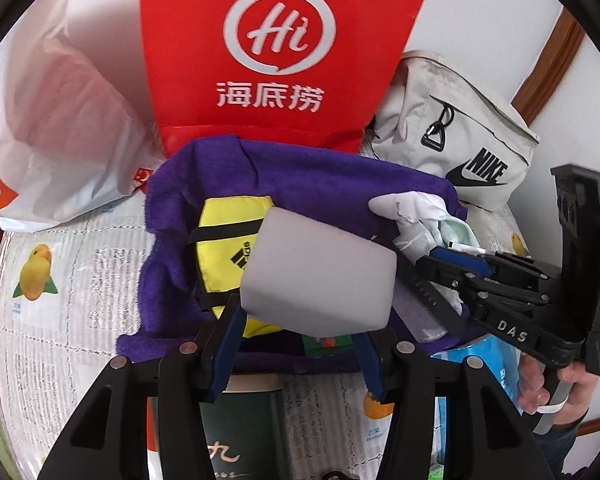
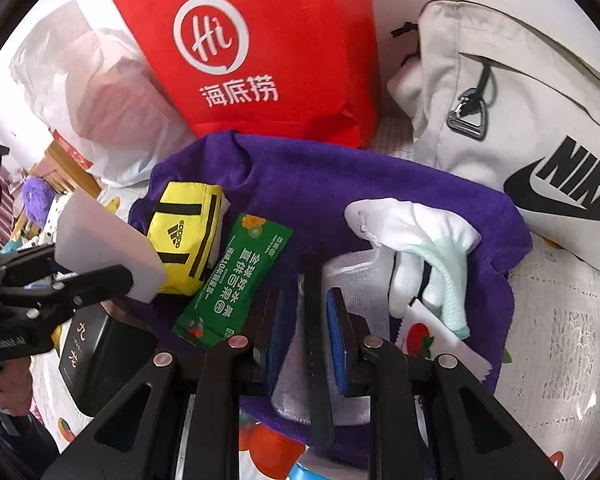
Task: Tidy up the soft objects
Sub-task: 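Carry the watch strap in the right tool while the left tool carries the sponge to the towel, then release the watch strap onto the towel with the right tool while the left tool releases the sponge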
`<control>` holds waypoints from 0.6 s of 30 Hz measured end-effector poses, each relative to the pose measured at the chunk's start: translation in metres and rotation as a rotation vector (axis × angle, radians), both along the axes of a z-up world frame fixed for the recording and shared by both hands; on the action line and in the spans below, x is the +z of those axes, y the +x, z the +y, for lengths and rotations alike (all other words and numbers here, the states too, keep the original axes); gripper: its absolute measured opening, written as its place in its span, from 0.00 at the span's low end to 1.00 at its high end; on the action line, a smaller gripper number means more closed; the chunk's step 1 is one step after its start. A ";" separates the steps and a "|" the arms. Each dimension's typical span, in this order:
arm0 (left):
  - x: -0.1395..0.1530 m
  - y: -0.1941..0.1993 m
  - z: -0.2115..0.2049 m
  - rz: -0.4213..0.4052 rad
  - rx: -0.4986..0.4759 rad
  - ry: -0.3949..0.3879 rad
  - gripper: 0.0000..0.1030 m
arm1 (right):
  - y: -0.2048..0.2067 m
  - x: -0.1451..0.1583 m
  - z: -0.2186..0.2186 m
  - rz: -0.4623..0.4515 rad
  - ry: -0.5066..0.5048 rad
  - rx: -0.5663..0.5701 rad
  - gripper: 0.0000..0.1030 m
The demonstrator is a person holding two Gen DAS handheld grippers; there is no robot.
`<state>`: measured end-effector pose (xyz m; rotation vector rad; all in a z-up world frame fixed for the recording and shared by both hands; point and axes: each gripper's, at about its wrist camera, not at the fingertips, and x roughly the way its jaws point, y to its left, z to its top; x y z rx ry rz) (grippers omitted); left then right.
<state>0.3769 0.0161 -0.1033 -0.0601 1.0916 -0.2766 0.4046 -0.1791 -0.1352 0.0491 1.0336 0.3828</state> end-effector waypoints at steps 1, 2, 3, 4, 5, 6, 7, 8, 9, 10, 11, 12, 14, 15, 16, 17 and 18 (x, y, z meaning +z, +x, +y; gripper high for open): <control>-0.001 0.001 -0.003 0.003 -0.007 0.002 0.48 | 0.000 0.001 -0.002 0.000 0.005 -0.003 0.35; -0.002 0.002 -0.005 0.006 -0.012 0.002 0.48 | 0.000 0.003 -0.005 -0.005 0.011 -0.007 0.40; -0.003 0.004 -0.009 0.012 -0.018 0.000 0.48 | -0.001 0.006 -0.009 -0.019 0.017 -0.017 0.41; -0.004 0.005 -0.011 0.018 -0.022 -0.001 0.48 | -0.001 0.008 -0.011 -0.023 0.017 -0.024 0.41; -0.005 0.007 -0.015 0.026 -0.030 -0.006 0.48 | -0.001 0.010 -0.013 -0.024 0.019 -0.028 0.41; -0.006 0.009 -0.018 0.034 -0.039 -0.011 0.48 | -0.001 0.012 -0.017 -0.027 0.025 -0.031 0.41; -0.007 0.010 -0.022 0.045 -0.047 -0.015 0.48 | -0.002 0.015 -0.020 -0.032 0.030 -0.035 0.41; -0.008 0.012 -0.026 0.051 -0.054 -0.014 0.48 | -0.002 0.017 -0.025 -0.038 0.032 -0.042 0.41; -0.009 0.013 -0.031 0.053 -0.063 -0.010 0.48 | -0.003 0.019 -0.028 -0.043 0.033 -0.049 0.41; -0.009 0.014 -0.035 0.054 -0.072 -0.008 0.48 | -0.004 0.022 -0.033 -0.052 0.040 -0.061 0.41; -0.010 0.014 -0.039 0.056 -0.080 -0.006 0.48 | -0.004 0.025 -0.037 -0.057 0.047 -0.070 0.41; -0.011 0.015 -0.045 0.061 -0.094 -0.003 0.48 | -0.005 0.028 -0.042 -0.061 0.053 -0.079 0.41; -0.017 0.017 -0.055 0.077 -0.112 0.011 0.48 | -0.007 0.033 -0.050 -0.071 0.055 -0.093 0.41; -0.020 0.017 -0.058 0.087 -0.116 0.019 0.48 | -0.008 0.036 -0.056 -0.081 0.059 -0.108 0.41; -0.023 0.018 -0.062 0.095 -0.121 0.025 0.48 | -0.009 0.038 -0.061 -0.085 0.064 -0.118 0.41; -0.027 0.018 -0.066 0.104 -0.128 0.030 0.49 | -0.010 0.040 -0.065 -0.088 0.069 -0.125 0.41; -0.030 0.019 -0.068 0.111 -0.129 0.037 0.49 | -0.011 0.042 -0.069 -0.093 0.074 -0.130 0.41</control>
